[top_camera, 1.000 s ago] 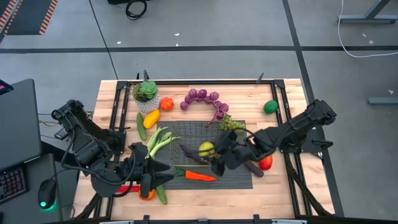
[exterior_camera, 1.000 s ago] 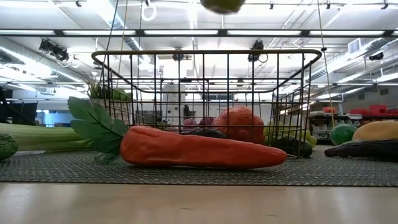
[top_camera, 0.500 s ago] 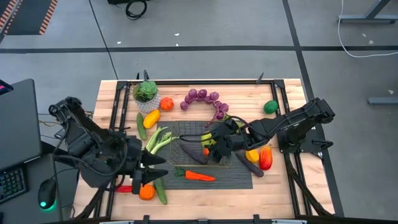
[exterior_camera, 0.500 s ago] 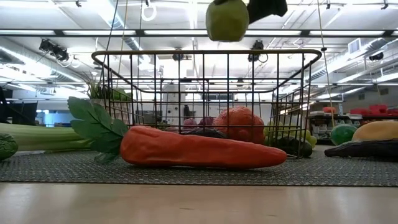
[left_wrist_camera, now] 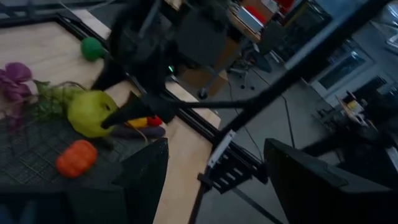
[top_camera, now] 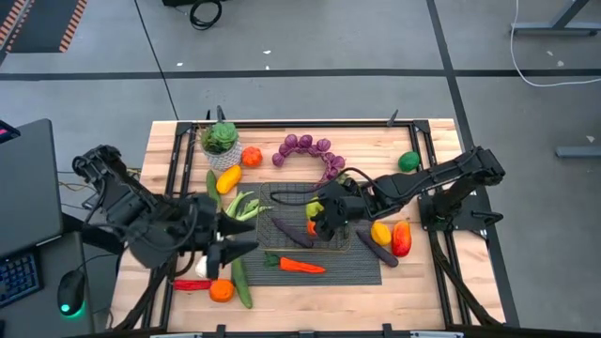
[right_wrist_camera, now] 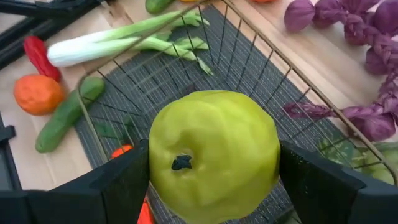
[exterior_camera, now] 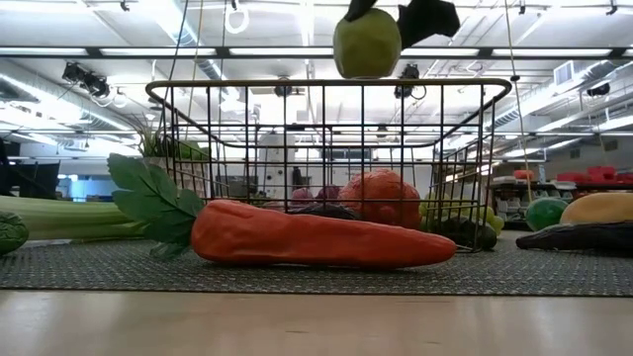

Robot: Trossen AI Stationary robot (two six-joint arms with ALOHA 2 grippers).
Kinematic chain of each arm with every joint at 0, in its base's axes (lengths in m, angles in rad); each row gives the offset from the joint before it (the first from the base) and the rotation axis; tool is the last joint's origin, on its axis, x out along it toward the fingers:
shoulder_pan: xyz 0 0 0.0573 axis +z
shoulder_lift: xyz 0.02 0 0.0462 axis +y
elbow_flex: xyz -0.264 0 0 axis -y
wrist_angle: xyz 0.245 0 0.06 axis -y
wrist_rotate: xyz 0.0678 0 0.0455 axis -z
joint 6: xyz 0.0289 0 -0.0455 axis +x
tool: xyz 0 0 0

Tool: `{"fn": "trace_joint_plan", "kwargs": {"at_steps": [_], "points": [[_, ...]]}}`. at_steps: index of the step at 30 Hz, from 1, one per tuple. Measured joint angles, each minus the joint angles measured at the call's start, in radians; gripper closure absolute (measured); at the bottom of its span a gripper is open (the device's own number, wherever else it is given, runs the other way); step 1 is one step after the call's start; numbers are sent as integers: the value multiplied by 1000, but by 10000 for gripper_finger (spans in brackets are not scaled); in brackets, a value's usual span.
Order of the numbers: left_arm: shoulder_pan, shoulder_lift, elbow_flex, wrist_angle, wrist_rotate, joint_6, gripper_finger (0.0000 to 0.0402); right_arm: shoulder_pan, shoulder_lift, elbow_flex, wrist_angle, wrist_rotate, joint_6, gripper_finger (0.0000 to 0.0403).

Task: Build produce basket
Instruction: Put the green apple into the gold wire basket, then put the green celery into the gold wire basket

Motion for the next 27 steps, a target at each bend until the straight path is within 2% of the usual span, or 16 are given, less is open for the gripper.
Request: {"fn": "trace_joint_plan", "kwargs": {"at_steps": [10, 18, 22, 27], "points": [[86, 0, 0, 14, 0, -1, 132, -28, 0, 0, -135, -28, 1, 68], [144, 0, 0, -4, 0, 0, 131, -50, 0, 0, -111, -82, -28, 11], [170, 0, 0, -118, 0, -54, 132, -56, 0, 0, -103, -85, -79, 12], [186, 0, 0, -395, 34, -282, 132, -56, 0, 0, -104, -85, -157, 5]]}}
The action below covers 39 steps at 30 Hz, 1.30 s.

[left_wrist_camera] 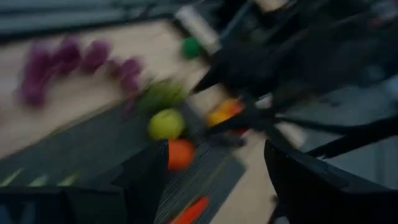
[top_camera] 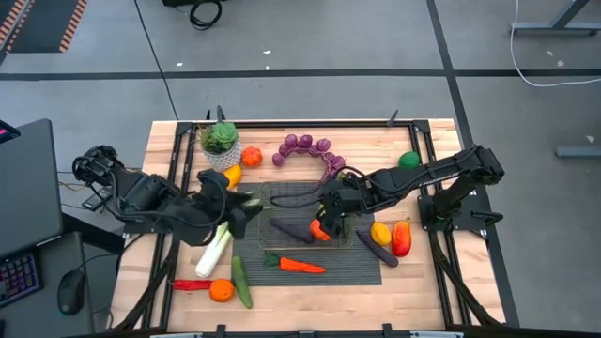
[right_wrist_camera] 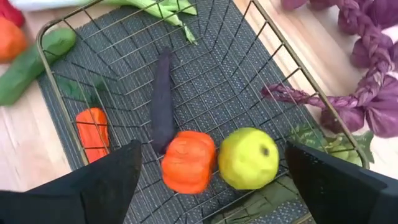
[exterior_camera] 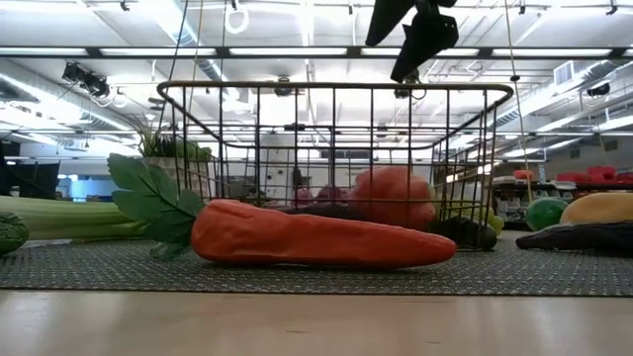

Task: Build produce basket
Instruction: Put the green celery into the gold wire basket

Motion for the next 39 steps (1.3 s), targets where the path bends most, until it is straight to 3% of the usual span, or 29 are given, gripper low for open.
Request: {"fn": "trace_joint_plan", "kwargs": {"at_steps": [6, 11, 19, 27, 34, 39], "points": [[-1, 0, 0, -334, 280, -252, 132, -2, 0, 0, -5, 1, -76, 8], [-16, 1, -1, -544, 432, -365, 132, -13, 0, 0, -23, 4, -108, 7], [-3, 1, -68, -534, 565, -350, 132, -14, -2, 0, -65, 7, -71, 6], [-1, -11, -220, -480, 637, -476, 132, -14, -5, 0, -73, 8, -12, 6], [4, -11, -458, -222, 734, -495, 132, -14, -5, 0, -72, 8, 32, 6], [8, -11, -610, -193, 803, -555, 131, -9, -5, 0, -78, 5, 38, 6]]}}
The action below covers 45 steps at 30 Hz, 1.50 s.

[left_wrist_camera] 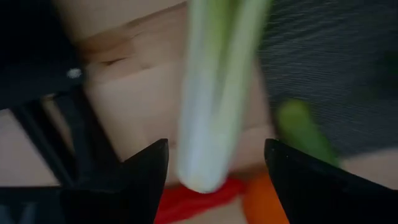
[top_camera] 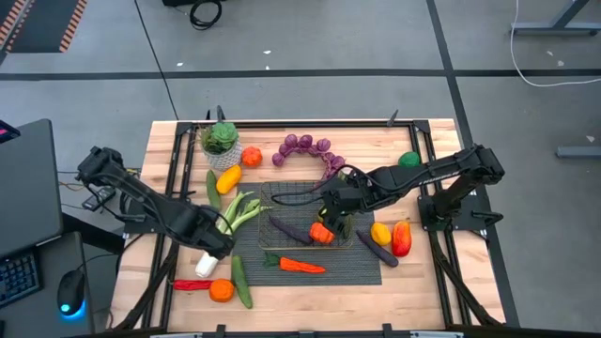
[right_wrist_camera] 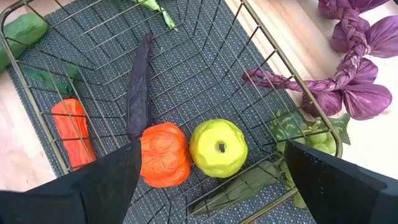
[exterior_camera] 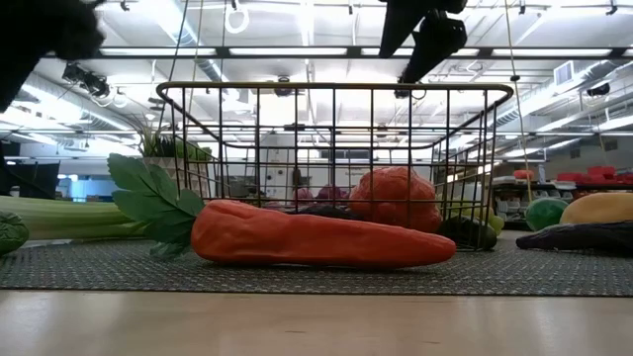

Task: Build produce basket
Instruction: Put the green celery into the gold wire basket

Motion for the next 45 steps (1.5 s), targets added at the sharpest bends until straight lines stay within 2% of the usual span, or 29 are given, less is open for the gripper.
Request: {"fn": "trace_joint_plan", "kwargs": {"at_steps": [2, 10, 19, 29, 36, 45], "points": [[1, 0, -37, 19, 18, -2, 131, 7, 0, 0, -9, -3, 12, 6], [2, 0, -134, 262, 22, 28, 131, 17, 0, 0, -16, -4, 49, 6], [2, 0, -181, 236, 33, 31, 131, 43, 0, 0, -19, -5, 83, 6], [12, 0, -249, 318, 64, 32, 131, 46, 0, 0, -29, -28, 132, 7], [56, 7, -260, 340, 57, 111, 131, 58, 0, 0, -29, -39, 160, 11], [100, 7, -340, 448, 88, 150, 131, 65, 1, 0, -46, -110, 200, 12]]}}
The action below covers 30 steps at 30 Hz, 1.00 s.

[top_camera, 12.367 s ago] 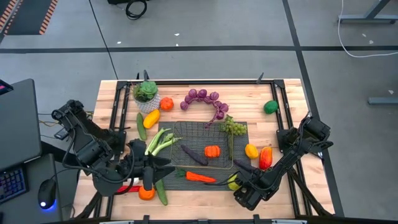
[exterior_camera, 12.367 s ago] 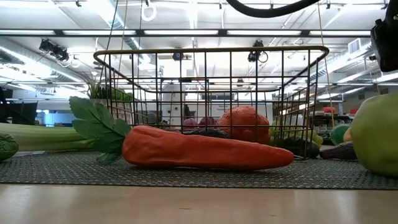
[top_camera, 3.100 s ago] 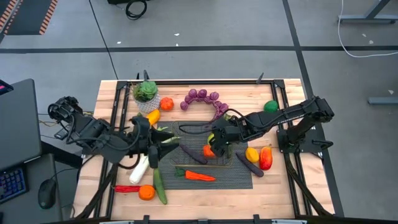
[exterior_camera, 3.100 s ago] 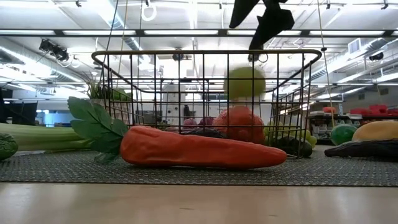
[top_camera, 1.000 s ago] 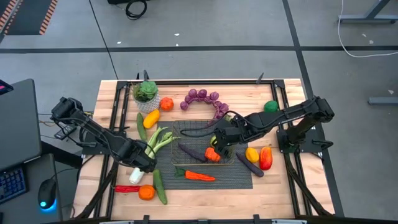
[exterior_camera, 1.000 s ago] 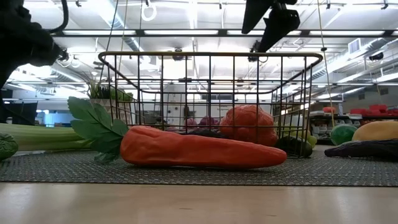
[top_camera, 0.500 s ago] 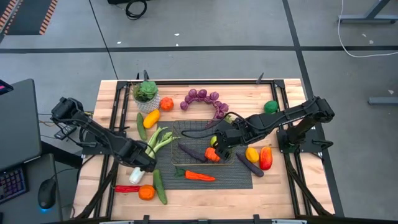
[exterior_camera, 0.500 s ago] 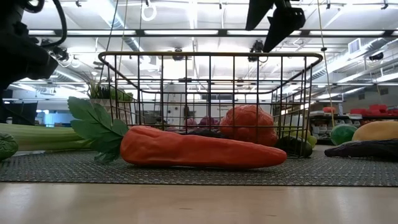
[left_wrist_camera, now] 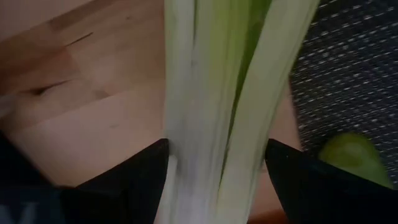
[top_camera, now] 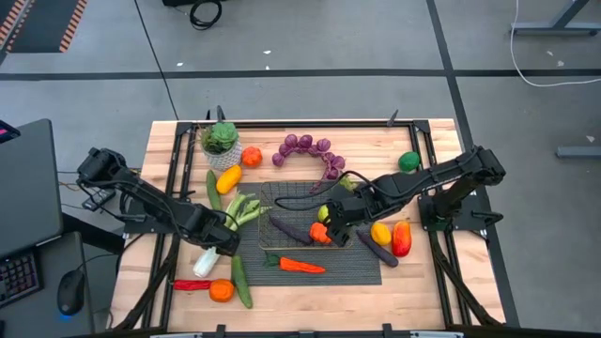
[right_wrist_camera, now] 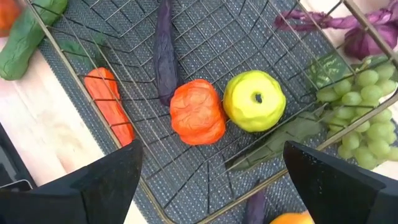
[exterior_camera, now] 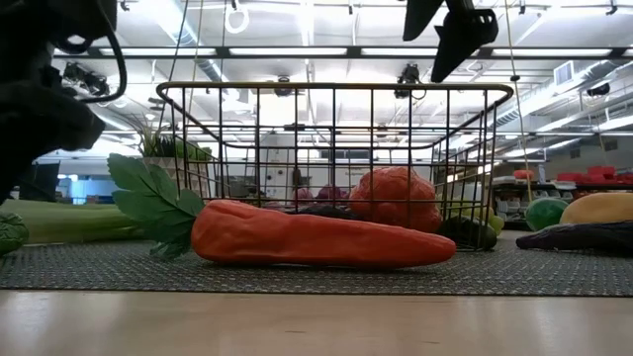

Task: Build produce basket
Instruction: Put the green celery into the gold wire basket

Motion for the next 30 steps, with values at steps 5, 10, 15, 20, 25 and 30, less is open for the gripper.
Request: {"fn": "trace_joint_plan", "kwargs": {"at_steps": [5, 10, 15, 20, 25, 30], "points": [[18, 0, -25, 37, 4, 13, 132, 9, 0, 0, -1, -1, 27, 13], [20, 0, -32, 33, 0, 12, 152, 19, 0, 0, -1, -3, 34, 17], [37, -1, -31, 29, 0, 15, 212, 20, 0, 0, -1, -3, 40, 19], [43, -3, -30, 27, 5, 13, 277, 22, 0, 0, -5, -2, 41, 22], [41, -13, -11, 16, 0, 18, 308, 32, -2, 0, -5, -2, 41, 33], [41, -51, 40, -17, -2, 28, 312, 32, -17, 0, -7, -23, 57, 45]]}}
